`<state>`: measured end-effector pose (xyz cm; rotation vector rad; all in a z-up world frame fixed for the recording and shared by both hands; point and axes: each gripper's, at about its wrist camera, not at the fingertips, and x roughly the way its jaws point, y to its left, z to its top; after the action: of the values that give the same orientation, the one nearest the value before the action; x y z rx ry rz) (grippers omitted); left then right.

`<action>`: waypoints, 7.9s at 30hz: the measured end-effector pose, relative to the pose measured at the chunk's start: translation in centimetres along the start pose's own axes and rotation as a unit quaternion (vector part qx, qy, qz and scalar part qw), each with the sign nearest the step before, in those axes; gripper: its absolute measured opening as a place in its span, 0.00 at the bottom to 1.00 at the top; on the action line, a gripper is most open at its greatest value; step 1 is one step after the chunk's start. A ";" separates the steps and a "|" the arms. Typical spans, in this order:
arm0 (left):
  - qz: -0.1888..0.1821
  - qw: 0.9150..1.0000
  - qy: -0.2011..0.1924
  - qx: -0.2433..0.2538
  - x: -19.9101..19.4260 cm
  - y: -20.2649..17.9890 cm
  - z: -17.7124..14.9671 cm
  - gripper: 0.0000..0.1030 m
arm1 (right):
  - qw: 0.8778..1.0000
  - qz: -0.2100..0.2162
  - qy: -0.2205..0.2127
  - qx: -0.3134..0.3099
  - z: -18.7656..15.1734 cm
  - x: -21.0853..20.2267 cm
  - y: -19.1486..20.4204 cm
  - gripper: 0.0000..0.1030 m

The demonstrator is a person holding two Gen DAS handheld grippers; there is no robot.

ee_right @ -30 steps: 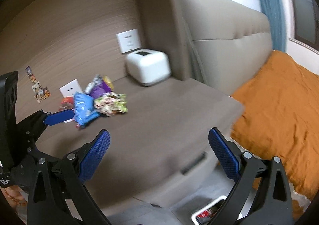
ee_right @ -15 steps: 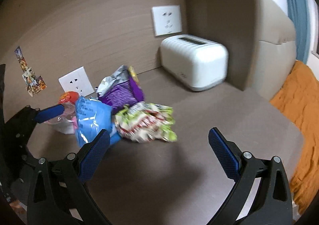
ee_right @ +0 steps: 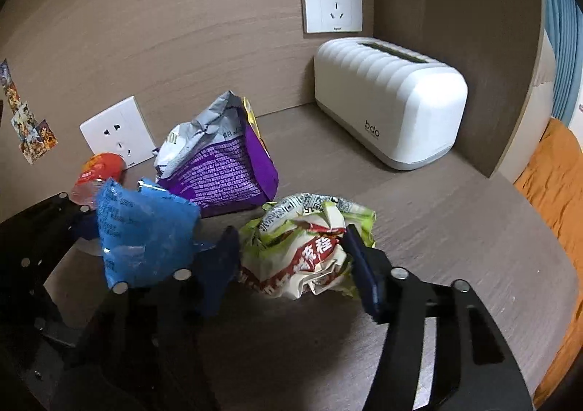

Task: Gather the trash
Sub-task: 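Grasp the blue chip bag with the left tool while the right tool grasps the green wrapper, then carry both wrappers to the white bin and open both tools to drop them, then move both open tools back toward the desk, then grasp the white paper cup with the left tool while the right tool grasps the purple chip bag, then carry both items over the white bin and open both tools to drop them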

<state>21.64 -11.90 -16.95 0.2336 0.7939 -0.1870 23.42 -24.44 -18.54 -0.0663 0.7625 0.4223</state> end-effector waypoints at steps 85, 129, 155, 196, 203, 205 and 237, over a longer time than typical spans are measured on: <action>-0.281 0.873 0.144 0.371 22.7 -48.0 -27.5 0.96 | 0.976 -0.102 0.174 0.077 -50.0 -2.6 -30.5 0.96; -0.077 0.980 -0.120 0.135 -12.6 -20.8 1.5 0.96 | 0.988 -0.088 -0.122 0.038 -12.4 -25.3 -13.3 0.96; 0.001 0.999 -0.009 0.043 -7.3 6.0 -5.4 0.88 | 0.995 0.041 -0.048 -0.076 0.9 -3.2 5.5 0.96; -0.065 0.996 -0.040 0.041 -10.6 -0.3 0.6 0.13 | 0.993 -0.010 -0.109 -0.034 1.6 -12.3 -1.4 0.70; -0.111 0.988 -0.054 0.090 -12.8 -8.8 1.9 0.13 | 0.991 -0.064 -0.113 -0.011 -2.5 -19.9 -6.6 0.70; -0.127 0.985 -0.055 0.106 -13.1 -11.8 2.1 0.13 | 0.991 -0.077 -0.110 -0.005 -4.1 -21.5 -8.1 0.70; -0.269 0.908 0.120 0.297 8.6 -44.2 -13.5 0.13 | 0.987 -0.111 0.108 0.039 -38.0 -13.0 -26.2 0.70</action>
<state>7.16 -51.19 -38.41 0.6192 1.0222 -0.9454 0.52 -60.88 -39.67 -0.1230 0.9737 0.1740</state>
